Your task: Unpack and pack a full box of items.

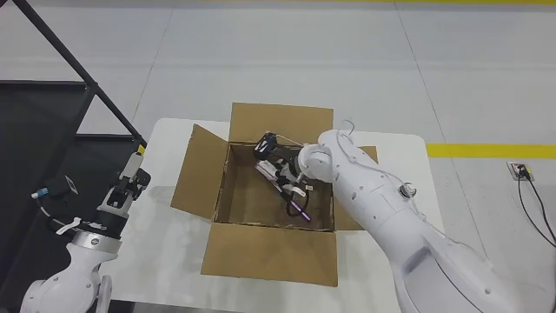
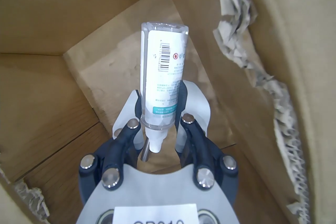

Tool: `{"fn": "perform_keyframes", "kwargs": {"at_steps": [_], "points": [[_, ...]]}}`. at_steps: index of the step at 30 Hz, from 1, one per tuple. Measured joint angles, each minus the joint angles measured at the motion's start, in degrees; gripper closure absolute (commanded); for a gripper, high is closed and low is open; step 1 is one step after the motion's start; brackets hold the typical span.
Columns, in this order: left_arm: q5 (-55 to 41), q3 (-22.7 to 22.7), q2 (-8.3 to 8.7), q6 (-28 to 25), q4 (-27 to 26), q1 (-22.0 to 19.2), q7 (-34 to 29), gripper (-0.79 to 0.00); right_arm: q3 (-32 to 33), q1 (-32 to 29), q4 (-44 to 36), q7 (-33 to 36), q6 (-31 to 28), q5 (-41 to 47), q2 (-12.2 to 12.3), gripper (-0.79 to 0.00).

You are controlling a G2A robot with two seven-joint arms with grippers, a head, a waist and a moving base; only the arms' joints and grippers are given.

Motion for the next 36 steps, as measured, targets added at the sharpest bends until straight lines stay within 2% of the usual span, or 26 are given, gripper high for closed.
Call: {"fn": "perform_keyframes", "kwargs": {"at_steps": [4, 10, 15, 20, 29, 36], "points": [[0.0, 0.0, 0.0, 0.0, 0.0, 0.0, 0.0, -0.785, 2.2, -1.0, -5.0, 1.8, -0.9, 0.3, 2.1, 0.0], [0.0, 0.0, 0.0, 0.0, 0.0, 0.0, 0.0, -0.785, 7.9, -5.8, -18.3, 5.0, -1.9, 0.0, 6.7, 0.0], [0.0, 0.0, 0.0, 0.0, 0.0, 0.0, 0.0, -0.785, 16.1, -13.6, -35.2, 10.7, -1.1, -1.3, 11.7, 0.0], [0.0, 0.0, 0.0, 0.0, 0.0, 0.0, 0.0, -0.785, 25.2, -23.8, -54.5, 18.3, 2.3, -3.4, 15.7, 0.0], [0.0, 0.0, 0.0, 0.0, 0.0, 0.0, 0.0, -0.785, 38.6, -37.1, -79.0, 26.4, 8.6, -7.1, 19.5, 0.0], [0.0, 0.0, 0.0, 0.0, 0.0, 0.0, 0.0, -0.785, 48.9, -47.6, -91.5, 28.9, 13.0, -7.4, 21.4, 0.0]]}}
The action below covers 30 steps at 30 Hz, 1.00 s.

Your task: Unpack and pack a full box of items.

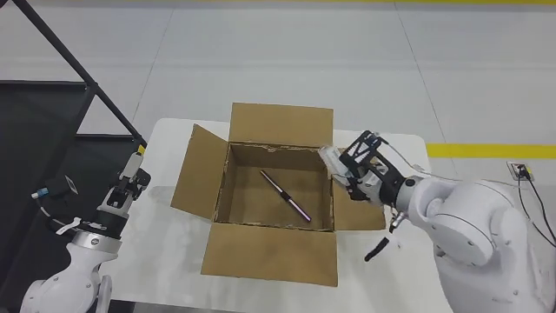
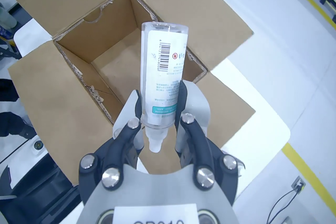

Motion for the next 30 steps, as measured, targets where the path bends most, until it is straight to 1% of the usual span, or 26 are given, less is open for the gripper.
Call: {"fn": "perform_keyframes", "kwargs": {"at_steps": [4, 8, 12, 16, 19, 22, 30], "points": [[0.0, 0.0, 0.0, 0.0, 0.0, 0.0, 0.0, -0.785, 5.0, -6.4, -4.9, 0.4, 3.1, -1.1, 0.7, 0.0], [0.0, 0.0, 0.0, 0.0, 0.0, 0.0, 0.0, -0.785, 10.2, -13.4, -8.6, -0.8, 5.7, -0.7, 1.3, 0.0], [0.0, 0.0, 0.0, 0.0, 0.0, 0.0, 0.0, -0.785, 14.2, -19.1, -10.7, -1.5, 8.2, -0.6, 1.6, 0.0], [0.0, 0.0, 0.0, 0.0, 0.0, 0.0, 0.0, -0.785, 16.9, -23.2, -10.3, -1.5, 10.6, -0.4, 1.9, 0.0], [0.0, 0.0, 0.0, 0.0, 0.0, 0.0, 0.0, -0.785, 17.9, -24.8, -8.2, -1.9, 11.9, 0.4, 2.1, 0.0], [0.0, 0.0, 0.0, 0.0, 0.0, 0.0, 0.0, -0.785, 18.6, -25.0, -4.3, -2.9, 10.5, 2.8, 2.4, 0.0], [0.0, 0.0, 0.0, 0.0, 0.0, 0.0, 0.0, -0.785, 19.2, -22.2, 9.8, -4.9, 6.6, 8.7, 3.2, 0.0]]}}
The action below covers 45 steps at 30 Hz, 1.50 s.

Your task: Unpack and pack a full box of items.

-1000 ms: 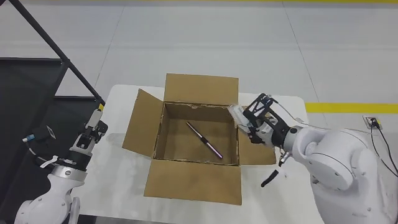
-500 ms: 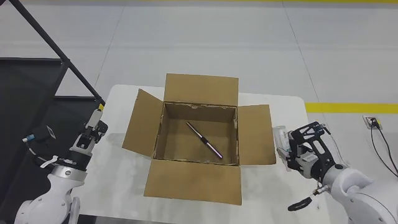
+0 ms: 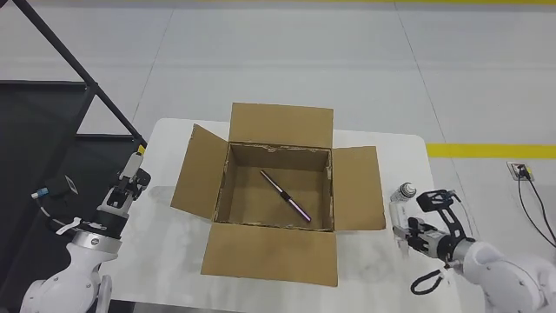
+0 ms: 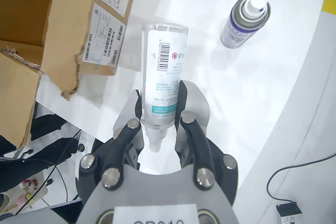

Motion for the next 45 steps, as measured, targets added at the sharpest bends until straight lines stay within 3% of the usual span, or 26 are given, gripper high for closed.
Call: {"fn": "perform_keyframes", "kwargs": {"at_steps": [11, 23, 24, 27, 29, 45], "points": [[0.0, 0.0, 0.0, 0.0, 0.0, 0.0, 0.0, -0.785, -5.9, 10.1, 17.3, 1.6, 1.3, -1.9, 0.9, 0.0], [0.0, 0.0, 0.0, 0.0, 0.0, 0.0, 0.0, -0.785, -9.9, 15.1, 23.5, 2.4, 4.0, -3.5, 1.6, -0.028], [0.0, 0.0, 0.0, 0.0, 0.0, 0.0, 0.0, -0.785, -10.1, 15.2, 23.8, 2.3, 4.0, -3.4, 1.7, -0.092], [0.0, 0.0, 0.0, 0.0, 0.0, 0.0, 0.0, -0.785, -10.4, 15.7, 25.2, 1.8, 3.7, -3.3, 1.9, -0.111], [0.0, 0.0, 0.0, 0.0, 0.0, 0.0, 0.0, -0.785, -10.7, 16.0, 25.8, 1.9, 4.0, -3.2, 2.0, -0.2], [0.0, 0.0, 0.0, 0.0, 0.0, 0.0, 0.0, -0.785, -12.8, 16.5, 25.8, 1.6, 6.7, -2.9, 2.9, -0.379]]}}
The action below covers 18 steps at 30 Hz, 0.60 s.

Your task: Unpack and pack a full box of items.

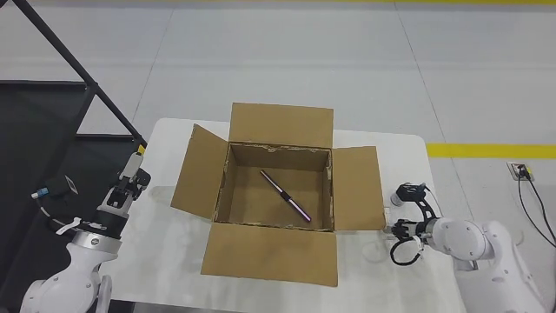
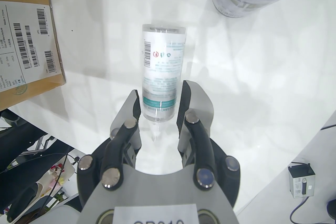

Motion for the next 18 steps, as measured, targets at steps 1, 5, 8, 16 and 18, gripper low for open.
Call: {"fn": "perform_keyframes", "kwargs": {"at_steps": [1, 5, 8, 16, 18], "points": [[0.0, 0.0, 0.0, 0.0, 0.0, 0.0, 0.0, -0.785, 0.1, -0.1, -0.3, -0.2, 0.1, 0.0, 0.1, -0.388], [0.0, 0.0, 0.0, 0.0, 0.0, 0.0, 0.0, -0.785, 0.7, -1.4, -4.3, -1.5, 1.0, -0.8, 0.4, -0.453], [0.0, 0.0, 0.0, 0.0, 0.0, 0.0, 0.0, -0.785, 1.3, -2.9, -9.9, -1.6, 2.8, -2.7, 0.8, -0.422], [0.0, 0.0, 0.0, 0.0, 0.0, 0.0, 0.0, -0.785, 1.4, -5.5, -29.0, -0.4, 8.3, -10.2, 1.4, -0.785], [0.0, 0.0, 0.0, 0.0, 0.0, 0.0, 0.0, -0.785, 0.4, -5.2, -34.0, 0.2, 9.4, -13.4, 1.5, -0.785]]}}
